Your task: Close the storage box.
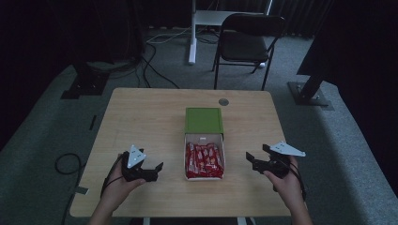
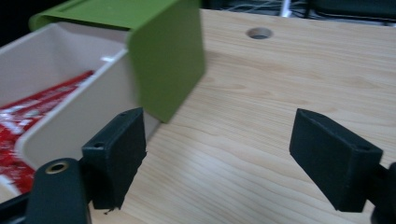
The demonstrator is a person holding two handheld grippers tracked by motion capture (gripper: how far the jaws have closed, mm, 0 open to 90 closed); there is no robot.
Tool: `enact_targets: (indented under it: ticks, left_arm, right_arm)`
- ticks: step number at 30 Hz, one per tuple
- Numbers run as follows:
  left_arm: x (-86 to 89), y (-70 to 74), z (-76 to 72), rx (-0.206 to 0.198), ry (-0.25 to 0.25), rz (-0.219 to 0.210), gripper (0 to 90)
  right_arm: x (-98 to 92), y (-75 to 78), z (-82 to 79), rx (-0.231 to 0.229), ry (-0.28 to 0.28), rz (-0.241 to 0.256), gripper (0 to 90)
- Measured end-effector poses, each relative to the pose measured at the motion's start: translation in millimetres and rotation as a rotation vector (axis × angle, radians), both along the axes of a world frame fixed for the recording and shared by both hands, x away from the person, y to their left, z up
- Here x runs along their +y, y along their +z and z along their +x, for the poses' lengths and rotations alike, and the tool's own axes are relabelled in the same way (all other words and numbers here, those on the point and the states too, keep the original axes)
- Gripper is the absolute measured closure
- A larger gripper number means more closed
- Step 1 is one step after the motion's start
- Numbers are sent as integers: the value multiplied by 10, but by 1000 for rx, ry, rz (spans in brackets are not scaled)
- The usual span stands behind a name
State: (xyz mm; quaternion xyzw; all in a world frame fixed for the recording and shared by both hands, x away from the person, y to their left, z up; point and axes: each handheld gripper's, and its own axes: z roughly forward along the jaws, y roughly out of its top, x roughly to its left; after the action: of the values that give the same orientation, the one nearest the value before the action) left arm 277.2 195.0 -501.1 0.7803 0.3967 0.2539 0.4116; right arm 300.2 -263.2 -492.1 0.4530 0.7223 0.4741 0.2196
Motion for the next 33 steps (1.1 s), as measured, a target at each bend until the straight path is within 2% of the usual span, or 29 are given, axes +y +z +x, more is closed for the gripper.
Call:
enact_targets:
  ticks: [9, 14, 20, 21, 23, 25, 33]
  left_arm:
    - [-257, 65, 0, -16, -100, -16, 91]
    - [-401, 90, -15, -16, -159, -32, 91]
    - [-459, 95, -5, -17, -177, -26, 91]
    - [-507, 94, -2, -11, -194, -38, 91]
    - [-533, 83, 6, -8, -202, -29, 91]
    - [-557, 63, 16, 2, -221, -39, 91]
    - [-600, -20, 90, 15, -206, 2, 91]
  right_arm:
    - [203, 29, -18, -25, 82, 12, 167]
    - [316, 17, -52, -22, 140, 25, 167]
    - [430, -33, -75, -8, 190, 15, 167]
    - [474, -56, -86, 0, 207, 11, 167]
    - [503, -72, -88, 6, 218, 14, 168]
    - [529, -87, -88, 12, 227, 9, 168]
    - [595, -160, -52, 21, 248, -37, 169]
